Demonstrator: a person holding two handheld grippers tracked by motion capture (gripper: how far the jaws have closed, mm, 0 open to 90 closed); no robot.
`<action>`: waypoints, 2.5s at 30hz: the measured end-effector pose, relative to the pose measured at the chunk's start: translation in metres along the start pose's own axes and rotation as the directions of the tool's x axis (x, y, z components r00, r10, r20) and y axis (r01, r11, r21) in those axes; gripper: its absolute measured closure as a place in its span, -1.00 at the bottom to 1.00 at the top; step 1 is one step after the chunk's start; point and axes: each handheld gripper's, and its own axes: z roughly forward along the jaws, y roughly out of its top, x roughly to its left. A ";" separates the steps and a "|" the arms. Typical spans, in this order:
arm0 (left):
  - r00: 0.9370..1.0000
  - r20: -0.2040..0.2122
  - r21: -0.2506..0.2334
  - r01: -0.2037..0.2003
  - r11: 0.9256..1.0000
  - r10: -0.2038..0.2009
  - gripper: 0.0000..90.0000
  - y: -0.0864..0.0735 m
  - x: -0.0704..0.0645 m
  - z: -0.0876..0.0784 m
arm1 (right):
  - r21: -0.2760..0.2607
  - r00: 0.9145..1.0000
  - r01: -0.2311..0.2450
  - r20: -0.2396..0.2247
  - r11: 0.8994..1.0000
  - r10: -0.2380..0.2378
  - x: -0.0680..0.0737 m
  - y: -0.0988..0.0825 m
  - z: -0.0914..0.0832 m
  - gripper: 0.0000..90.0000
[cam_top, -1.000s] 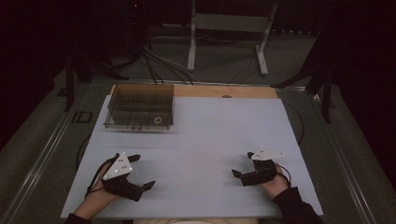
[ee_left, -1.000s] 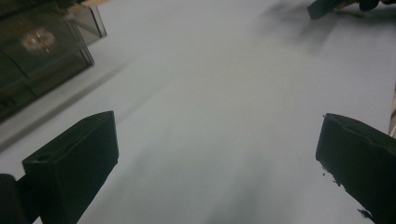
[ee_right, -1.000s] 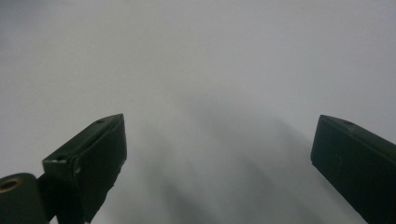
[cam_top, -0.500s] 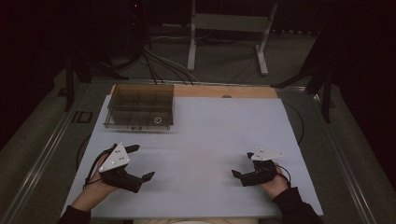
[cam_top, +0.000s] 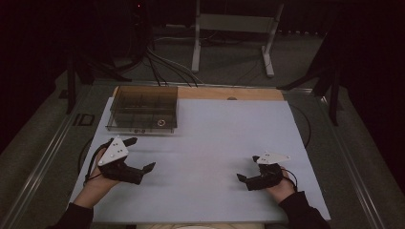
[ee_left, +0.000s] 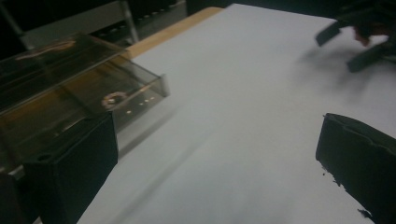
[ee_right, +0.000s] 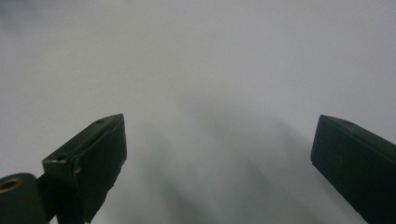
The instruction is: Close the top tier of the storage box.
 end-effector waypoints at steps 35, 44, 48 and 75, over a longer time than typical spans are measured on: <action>0.927 -0.340 -0.020 0.164 0.986 -0.162 -1.00 -0.027 0.046 0.014 | 0.004 1.000 0.001 -0.011 1.000 -0.001 0.001 0.000 0.003 -0.91; 0.901 -0.378 -0.023 0.219 0.975 -0.211 -1.00 -0.037 0.047 0.023 | 0.006 1.000 0.001 -0.013 1.000 -0.001 0.001 0.000 0.003 -0.91; 0.895 -0.391 -0.002 0.234 0.972 -0.216 -1.00 -0.041 0.046 0.027 | 0.003 1.000 0.000 -0.015 1.000 0.000 0.001 0.000 0.003 -0.91; 0.900 -0.399 0.103 0.231 0.967 -0.173 -0.49 -0.047 0.045 0.033 | 0.011 1.000 0.002 -0.019 1.000 -0.002 0.001 0.000 0.004 -0.91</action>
